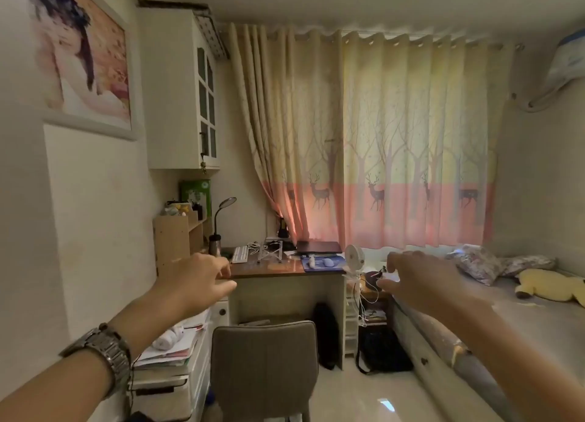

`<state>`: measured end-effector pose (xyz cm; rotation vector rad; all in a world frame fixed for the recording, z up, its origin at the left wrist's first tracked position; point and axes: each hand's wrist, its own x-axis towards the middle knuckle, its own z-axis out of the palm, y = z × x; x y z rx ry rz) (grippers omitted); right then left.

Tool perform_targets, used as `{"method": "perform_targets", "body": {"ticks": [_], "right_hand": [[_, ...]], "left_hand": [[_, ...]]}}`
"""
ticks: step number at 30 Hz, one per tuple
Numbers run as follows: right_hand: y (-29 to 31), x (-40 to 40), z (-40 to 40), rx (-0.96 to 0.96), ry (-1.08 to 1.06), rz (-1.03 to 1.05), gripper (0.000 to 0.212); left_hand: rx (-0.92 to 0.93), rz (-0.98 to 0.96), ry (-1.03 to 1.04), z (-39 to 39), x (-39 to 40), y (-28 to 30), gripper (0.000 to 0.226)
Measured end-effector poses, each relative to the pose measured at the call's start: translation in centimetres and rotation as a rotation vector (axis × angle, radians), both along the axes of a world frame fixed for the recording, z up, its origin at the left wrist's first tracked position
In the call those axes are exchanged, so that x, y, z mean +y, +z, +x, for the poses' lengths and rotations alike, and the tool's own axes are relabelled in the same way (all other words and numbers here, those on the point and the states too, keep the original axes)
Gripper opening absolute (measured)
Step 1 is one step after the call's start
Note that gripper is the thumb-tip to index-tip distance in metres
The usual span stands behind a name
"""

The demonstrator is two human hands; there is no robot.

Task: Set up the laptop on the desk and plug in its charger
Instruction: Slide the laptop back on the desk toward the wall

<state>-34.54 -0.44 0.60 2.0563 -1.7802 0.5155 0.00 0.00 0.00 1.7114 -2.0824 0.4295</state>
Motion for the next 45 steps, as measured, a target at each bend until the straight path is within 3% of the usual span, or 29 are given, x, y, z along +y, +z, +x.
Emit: {"method": "perform_targets", "body": {"ticks": [12, 28, 45], "right_hand": [[-3.6, -10.7, -0.1, -0.081, 0.009, 0.046, 0.029], [-4.9, -35.7, 2.7, -0.246, -0.179, 0.023, 0.035], [-10.0, -52.7, -9.9, -0.103, -0.268, 0.093, 0.028]], "left_hand": [[-0.017, 0.058, 0.005, -1.2, -10.2, -3.4, 0.029], [-0.071, 0.146, -0.201, 0.5, -42.6, -3.9, 0.031], [-0.075, 0.213, -0.323, -13.5, -61.6, -8.7, 0.032]]}}
